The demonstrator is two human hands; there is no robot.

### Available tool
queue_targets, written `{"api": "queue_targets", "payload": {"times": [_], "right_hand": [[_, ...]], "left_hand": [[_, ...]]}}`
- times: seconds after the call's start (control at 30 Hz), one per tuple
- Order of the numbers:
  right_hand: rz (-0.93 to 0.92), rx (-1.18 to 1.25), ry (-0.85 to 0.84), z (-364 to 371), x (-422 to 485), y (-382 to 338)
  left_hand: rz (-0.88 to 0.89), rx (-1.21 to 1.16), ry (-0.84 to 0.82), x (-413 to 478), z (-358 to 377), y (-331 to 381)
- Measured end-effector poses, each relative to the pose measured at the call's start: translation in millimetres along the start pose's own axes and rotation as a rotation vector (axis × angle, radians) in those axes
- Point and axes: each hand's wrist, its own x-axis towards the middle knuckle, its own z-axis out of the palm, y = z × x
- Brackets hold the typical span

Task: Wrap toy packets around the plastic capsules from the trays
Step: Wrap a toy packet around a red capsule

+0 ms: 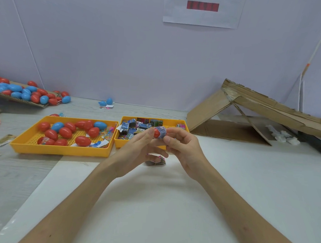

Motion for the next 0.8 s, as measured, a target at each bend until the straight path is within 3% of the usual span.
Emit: {"api": "queue_targets", "payload": {"times": [0.37, 0.8], "right_hand": [[-0.014, 0.057, 0.016, 1.8, -1.0, -0.5], [-0.003, -0.002, 0.045, 4.4, -2.6, -2.8]], "left_hand": [[-0.035, 0.002, -0.08, -2.1, 0.7, 1.8], [-0.041, -0.073, -0.036, -3.3, 5.9, 4.3]]}}
